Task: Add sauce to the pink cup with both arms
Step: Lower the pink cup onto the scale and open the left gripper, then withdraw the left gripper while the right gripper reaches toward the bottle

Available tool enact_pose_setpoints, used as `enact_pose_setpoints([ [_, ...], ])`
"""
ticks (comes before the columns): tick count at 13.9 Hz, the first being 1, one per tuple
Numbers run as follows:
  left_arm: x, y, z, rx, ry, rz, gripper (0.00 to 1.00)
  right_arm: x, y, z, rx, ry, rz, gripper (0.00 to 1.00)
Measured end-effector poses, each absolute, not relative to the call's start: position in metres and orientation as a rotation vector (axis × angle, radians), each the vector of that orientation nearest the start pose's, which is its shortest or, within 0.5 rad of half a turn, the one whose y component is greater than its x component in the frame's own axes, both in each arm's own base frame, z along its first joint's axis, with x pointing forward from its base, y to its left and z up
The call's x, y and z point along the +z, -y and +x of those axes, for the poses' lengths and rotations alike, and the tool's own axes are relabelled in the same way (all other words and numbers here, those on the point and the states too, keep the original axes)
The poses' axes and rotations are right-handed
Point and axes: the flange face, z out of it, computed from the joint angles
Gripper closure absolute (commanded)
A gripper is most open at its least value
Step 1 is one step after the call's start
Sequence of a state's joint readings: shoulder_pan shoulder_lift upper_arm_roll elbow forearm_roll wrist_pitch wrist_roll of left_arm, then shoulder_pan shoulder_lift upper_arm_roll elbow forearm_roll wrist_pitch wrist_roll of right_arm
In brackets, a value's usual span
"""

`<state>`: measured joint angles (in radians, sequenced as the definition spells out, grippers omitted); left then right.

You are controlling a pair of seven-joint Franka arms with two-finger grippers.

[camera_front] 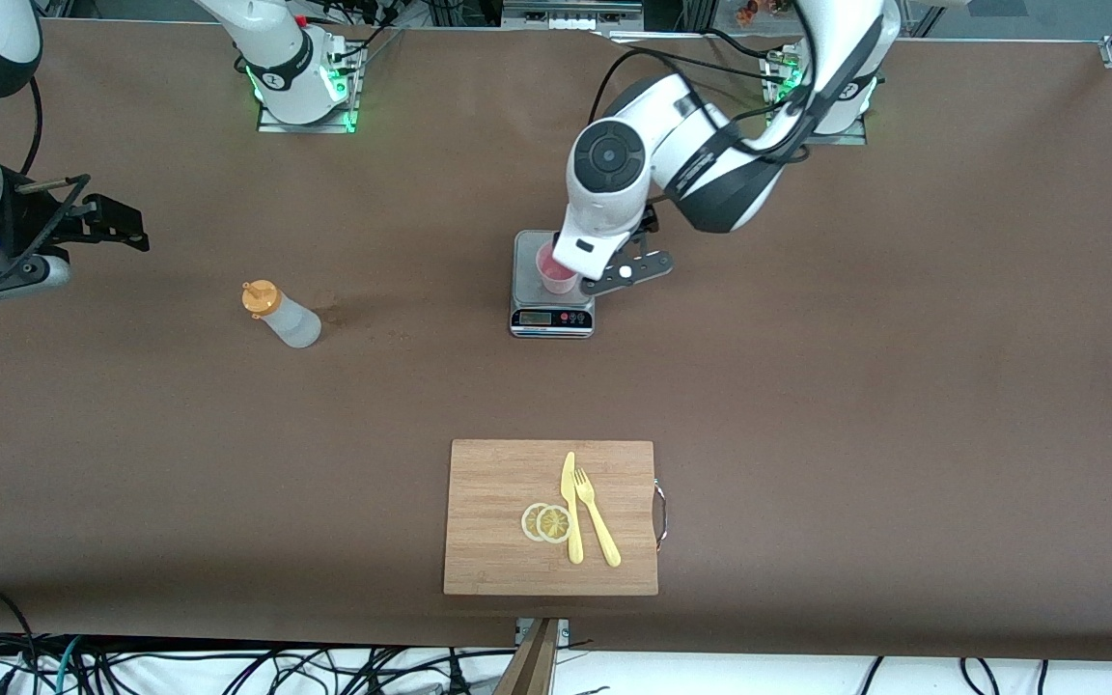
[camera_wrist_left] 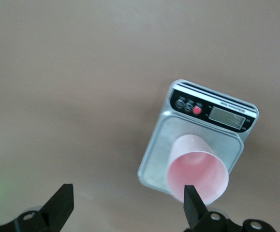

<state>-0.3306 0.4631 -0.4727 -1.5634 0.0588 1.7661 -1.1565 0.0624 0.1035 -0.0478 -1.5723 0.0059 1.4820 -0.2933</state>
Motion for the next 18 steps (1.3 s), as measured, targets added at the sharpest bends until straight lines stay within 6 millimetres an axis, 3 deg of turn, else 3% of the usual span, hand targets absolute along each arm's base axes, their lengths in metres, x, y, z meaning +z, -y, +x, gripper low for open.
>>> enact_pose_setpoints([
  [3, 0.452, 0.39, 0.523, 0.38, 0.597, -2.96, 0.0, 0.559, -0.005, 0.567, 0.298, 0.837, -2.915, 0.0],
  [6, 0.494, 0.312, 0.573, 0.394, 0.544, -3.009, 0.0, 0.539, 0.034, 0.568, 0.199, 1.107, -2.694, 0.0],
  [8, 0.499, 0.27, 0.594, 0.397, 0.497, -3.04, 0.0, 0.509, 0.062, 0.569, 0.13, 1.231, -2.554, 0.0],
  [11, 0.507, 0.232, 0.612, 0.368, 0.389, -3.084, 0.0, 0.457, 0.084, 0.571, 0.053, 1.353, -2.348, 0.0],
  [13, 0.526, 0.205, 0.621, 0.294, 0.297, -3.107, 0.0, 0.421, 0.093, 0.574, -0.017, 1.407, -2.21, 0.0],
  [15, 0.553, 0.165, 0.624, 0.215, 0.162, -3.114, 0.0, 0.386, 0.107, 0.576, -0.086, 1.472, -2.105, 0.0],
  [18, 0.587, 0.113, 0.614, 0.152, 0.003, -3.119, 0.0, 0.339, 0.127, 0.576, -0.209, 1.526, -1.955, 0.0],
])
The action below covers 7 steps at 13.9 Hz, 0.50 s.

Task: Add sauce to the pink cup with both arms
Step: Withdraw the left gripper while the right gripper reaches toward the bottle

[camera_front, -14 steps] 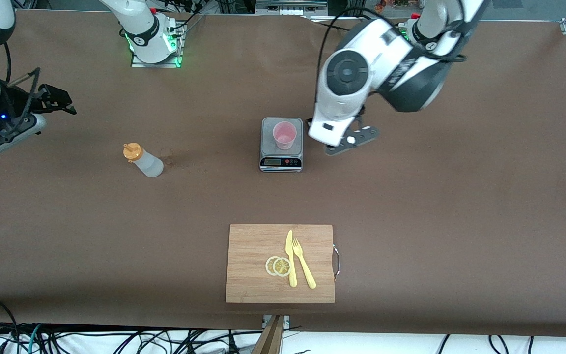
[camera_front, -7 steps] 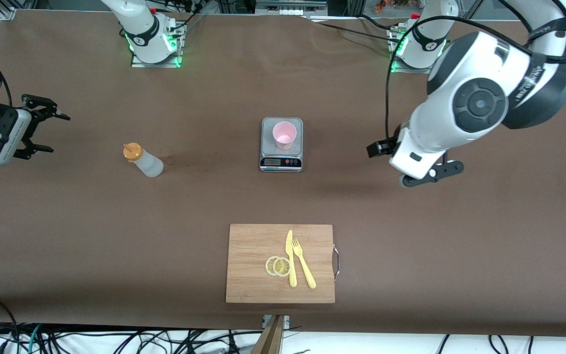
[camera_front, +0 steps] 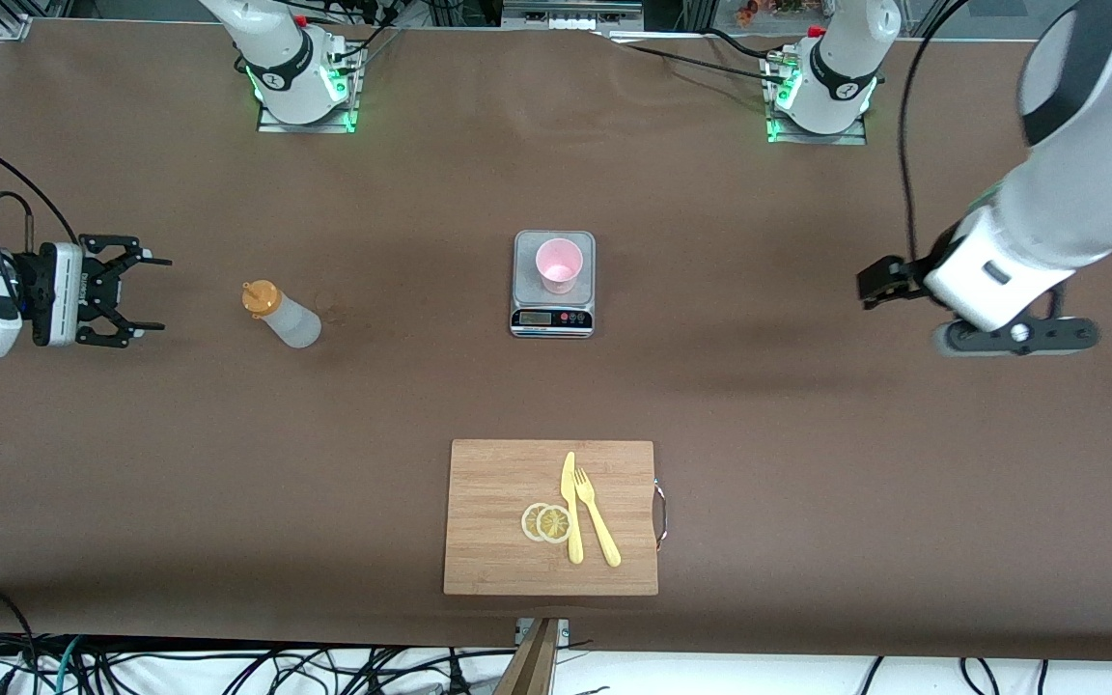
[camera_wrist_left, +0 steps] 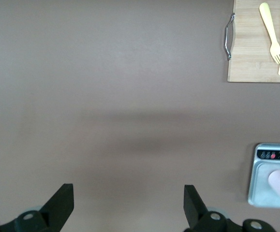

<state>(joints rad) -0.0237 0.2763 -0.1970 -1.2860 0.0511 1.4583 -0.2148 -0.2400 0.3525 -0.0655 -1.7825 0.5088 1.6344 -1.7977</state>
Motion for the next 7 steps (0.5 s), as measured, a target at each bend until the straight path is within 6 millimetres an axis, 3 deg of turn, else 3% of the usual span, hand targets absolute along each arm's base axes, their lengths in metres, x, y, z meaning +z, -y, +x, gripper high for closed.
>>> enact_pose_setpoints([
  [4, 0.584, 0.077, 0.592, 0.075, -0.149, -3.161, 0.0, 0.277, 0.141, 0.571, -0.349, 1.576, -1.772, 0.0],
  [7, 0.576, 0.069, 0.571, 0.092, -0.167, -3.155, 0.0, 0.253, 0.146, 0.565, -0.426, 1.606, -1.689, 0.0],
])
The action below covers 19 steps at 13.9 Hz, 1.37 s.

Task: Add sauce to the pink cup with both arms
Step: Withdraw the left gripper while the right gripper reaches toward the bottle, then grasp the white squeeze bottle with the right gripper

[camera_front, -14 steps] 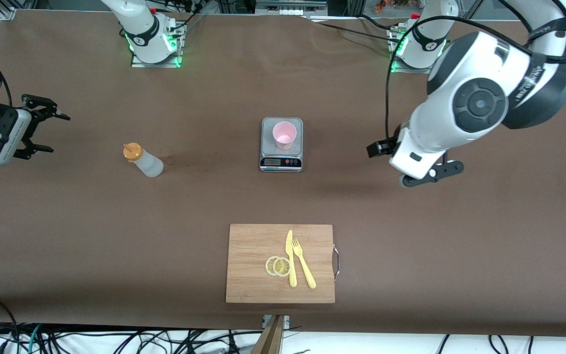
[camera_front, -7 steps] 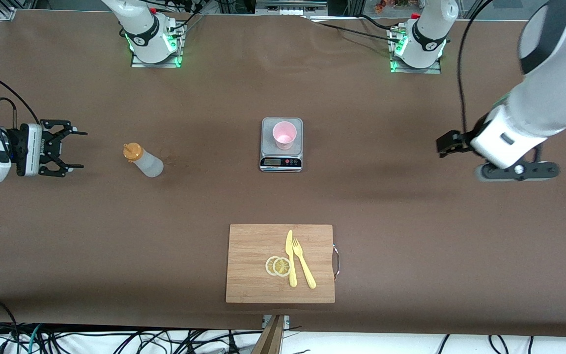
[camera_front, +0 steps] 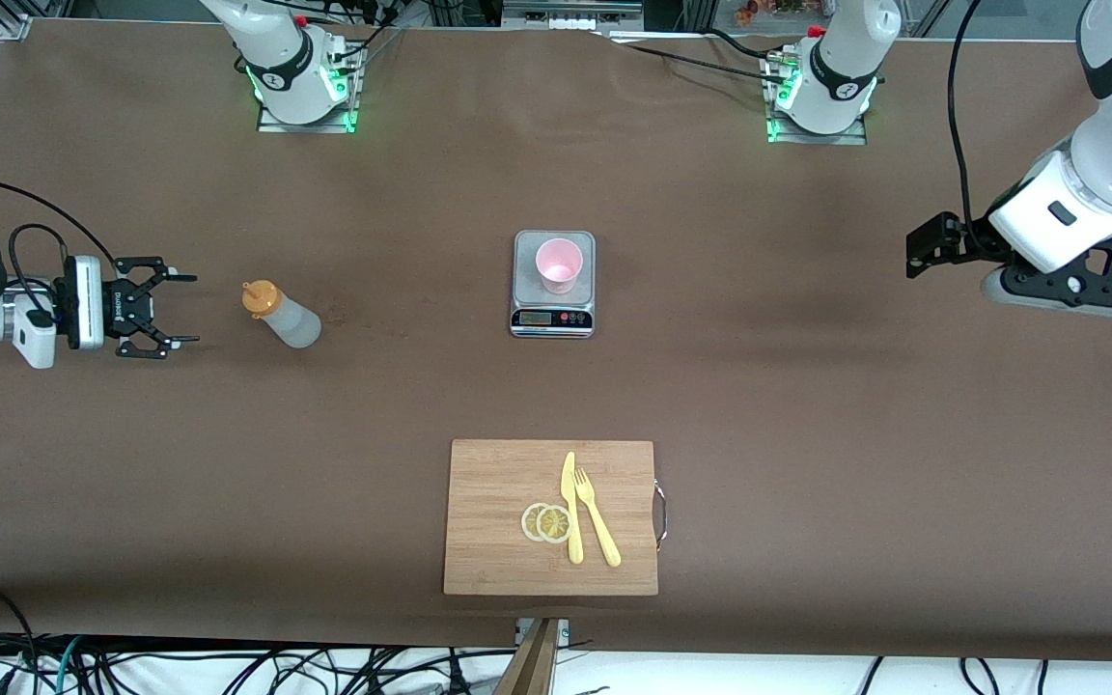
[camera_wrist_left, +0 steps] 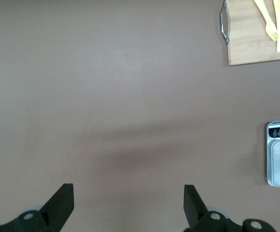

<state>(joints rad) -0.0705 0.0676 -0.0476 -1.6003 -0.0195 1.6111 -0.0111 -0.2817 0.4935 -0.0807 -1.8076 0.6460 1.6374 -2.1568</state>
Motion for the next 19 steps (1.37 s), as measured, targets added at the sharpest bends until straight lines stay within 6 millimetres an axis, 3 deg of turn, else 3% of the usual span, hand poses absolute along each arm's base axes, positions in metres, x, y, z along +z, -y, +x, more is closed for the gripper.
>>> enact_pose_setpoints([
  [4, 0.583, 0.053, 0.564, 0.123, -0.135, -3.154, 0.0, 0.22, 0.14, 0.548, -0.525, 1.635, -1.615, 0.0],
  [8, 0.588, 0.053, 0.562, 0.128, -0.142, -3.136, 0.0, 0.19, 0.13, 0.532, -0.619, 1.63, -1.581, 0.0],
  [16, 0.603, 0.042, 0.559, 0.14, 0.003, -3.133, 0.0, 0.174, 0.095, 0.54, -0.693, 1.631, -1.577, 0.0],
  [19, 0.601, 0.048, 0.56, 0.149, -0.014, -3.132, 0.0, 0.162, 0.077, 0.544, -0.704, 1.621, -1.581, 0.0],
])
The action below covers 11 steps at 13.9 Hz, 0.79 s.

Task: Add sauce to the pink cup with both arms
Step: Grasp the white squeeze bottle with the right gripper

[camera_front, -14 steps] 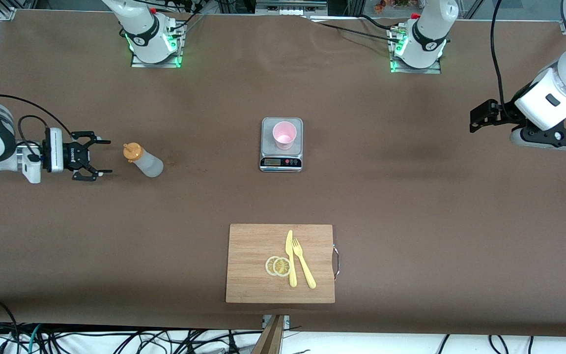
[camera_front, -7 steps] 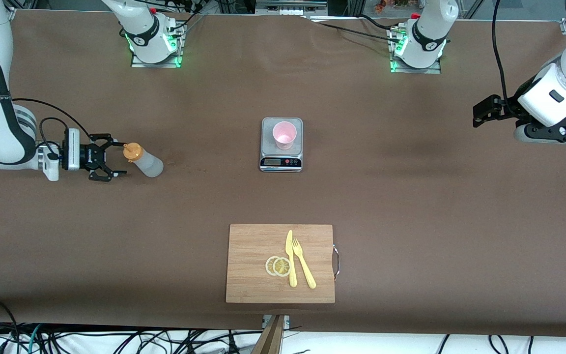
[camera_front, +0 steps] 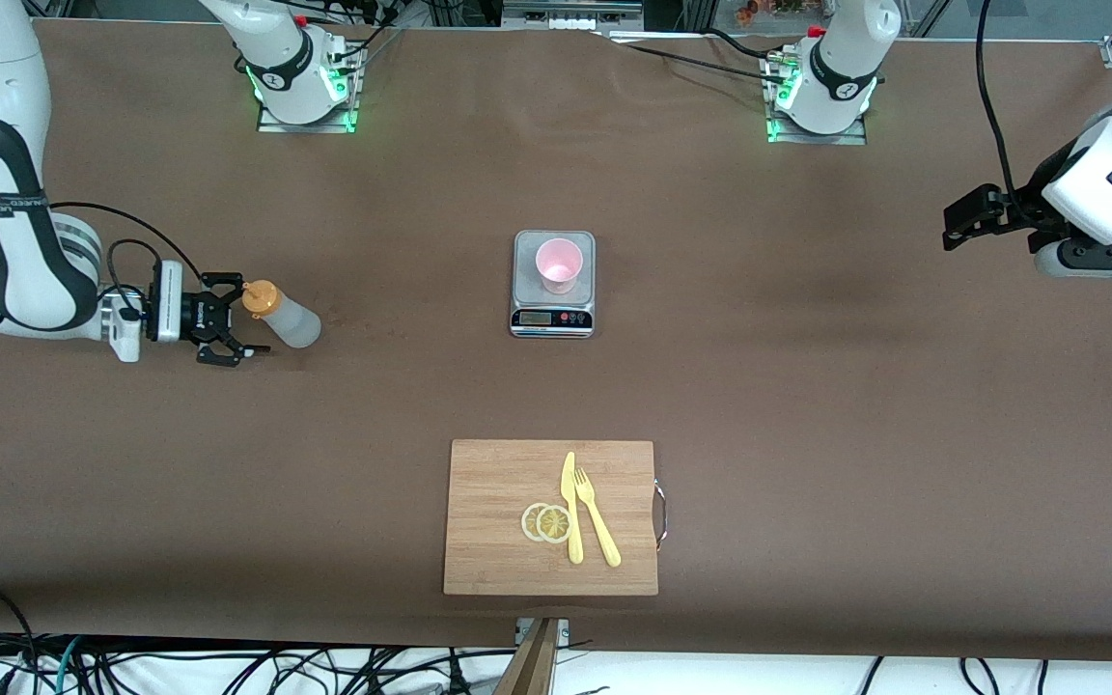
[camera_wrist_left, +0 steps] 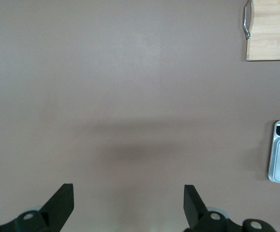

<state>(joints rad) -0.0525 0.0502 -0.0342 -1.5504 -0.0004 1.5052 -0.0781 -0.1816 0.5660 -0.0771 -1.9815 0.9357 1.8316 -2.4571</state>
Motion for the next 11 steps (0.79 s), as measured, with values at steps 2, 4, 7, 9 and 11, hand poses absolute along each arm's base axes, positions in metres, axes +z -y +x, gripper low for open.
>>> enact_pose_setpoints([
  [2, 0.6, 0.049, 0.56, 0.154, -0.016, -3.132, 0.0, 0.153, 0.064, 0.545, -0.703, 1.613, -1.579, 0.02],
  [4, 0.599, 0.048, 0.56, 0.157, -0.013, -3.131, 0.0, 0.149, 0.058, 0.545, -0.697, 1.614, -1.577, 0.29],
  [7, 0.599, 0.049, 0.56, 0.161, -0.015, -3.131, 0.0, 0.149, 0.058, 0.546, -0.699, 1.62, -1.576, 0.79],
  [9, 0.598, 0.049, 0.56, 0.163, -0.015, -3.131, 0.0, 0.151, 0.058, 0.547, -0.702, 1.625, -1.576, 0.92],
  [11, 0.598, 0.049, 0.56, 0.165, -0.015, -3.13, 0.0, 0.153, 0.059, 0.549, -0.707, 1.635, -1.579, 0.93],
])
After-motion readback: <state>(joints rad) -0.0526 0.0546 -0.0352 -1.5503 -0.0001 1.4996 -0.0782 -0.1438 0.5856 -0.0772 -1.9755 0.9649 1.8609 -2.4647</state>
